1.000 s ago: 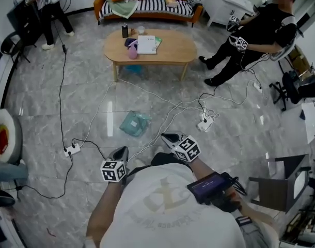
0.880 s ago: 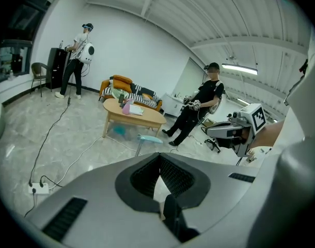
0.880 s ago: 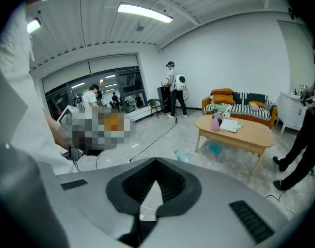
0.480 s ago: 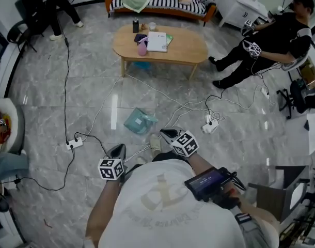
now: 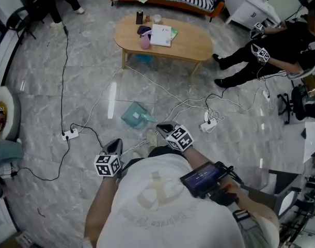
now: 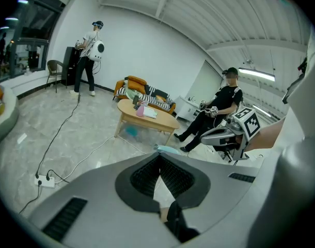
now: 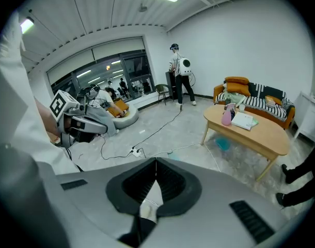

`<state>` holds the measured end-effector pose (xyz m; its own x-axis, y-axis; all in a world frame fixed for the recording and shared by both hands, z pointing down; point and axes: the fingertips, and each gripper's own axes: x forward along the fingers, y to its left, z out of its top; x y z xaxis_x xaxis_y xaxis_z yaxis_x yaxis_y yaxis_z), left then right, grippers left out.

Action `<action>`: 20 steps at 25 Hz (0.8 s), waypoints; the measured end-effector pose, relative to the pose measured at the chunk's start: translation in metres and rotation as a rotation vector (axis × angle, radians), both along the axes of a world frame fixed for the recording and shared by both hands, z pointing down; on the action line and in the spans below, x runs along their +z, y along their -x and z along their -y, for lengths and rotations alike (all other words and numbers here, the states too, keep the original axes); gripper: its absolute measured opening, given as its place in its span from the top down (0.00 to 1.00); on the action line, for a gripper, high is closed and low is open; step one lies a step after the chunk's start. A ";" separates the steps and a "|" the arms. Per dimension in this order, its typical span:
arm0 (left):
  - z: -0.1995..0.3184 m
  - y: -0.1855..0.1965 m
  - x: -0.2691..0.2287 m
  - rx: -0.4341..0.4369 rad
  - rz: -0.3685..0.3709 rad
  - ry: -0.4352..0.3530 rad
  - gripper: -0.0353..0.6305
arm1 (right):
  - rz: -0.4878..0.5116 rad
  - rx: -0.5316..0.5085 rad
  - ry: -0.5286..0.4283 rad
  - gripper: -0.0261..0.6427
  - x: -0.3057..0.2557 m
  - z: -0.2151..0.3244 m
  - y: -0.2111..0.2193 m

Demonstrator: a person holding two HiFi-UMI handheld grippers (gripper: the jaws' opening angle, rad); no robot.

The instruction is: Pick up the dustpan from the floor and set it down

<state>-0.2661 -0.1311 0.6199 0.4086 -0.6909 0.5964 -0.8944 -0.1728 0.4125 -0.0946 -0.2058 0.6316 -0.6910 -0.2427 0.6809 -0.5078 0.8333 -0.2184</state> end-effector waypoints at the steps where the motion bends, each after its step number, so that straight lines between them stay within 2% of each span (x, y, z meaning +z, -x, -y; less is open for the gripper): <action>1: -0.001 0.002 0.003 -0.013 -0.001 0.006 0.93 | -0.007 -0.012 0.003 0.94 0.003 0.002 0.002; 14: -0.007 0.023 0.015 -0.150 -0.012 0.060 0.93 | -0.142 -0.117 0.024 0.93 0.034 0.041 0.028; 20: -0.008 0.032 0.017 -0.209 -0.010 0.078 0.93 | -0.193 -0.171 0.062 0.93 0.057 0.050 0.041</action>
<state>-0.2983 -0.1235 0.6371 0.2678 -0.7131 0.6479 -0.9030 0.0487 0.4268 -0.1352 -0.2560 0.6885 -0.5744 -0.0874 0.8139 -0.3977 0.8989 -0.1841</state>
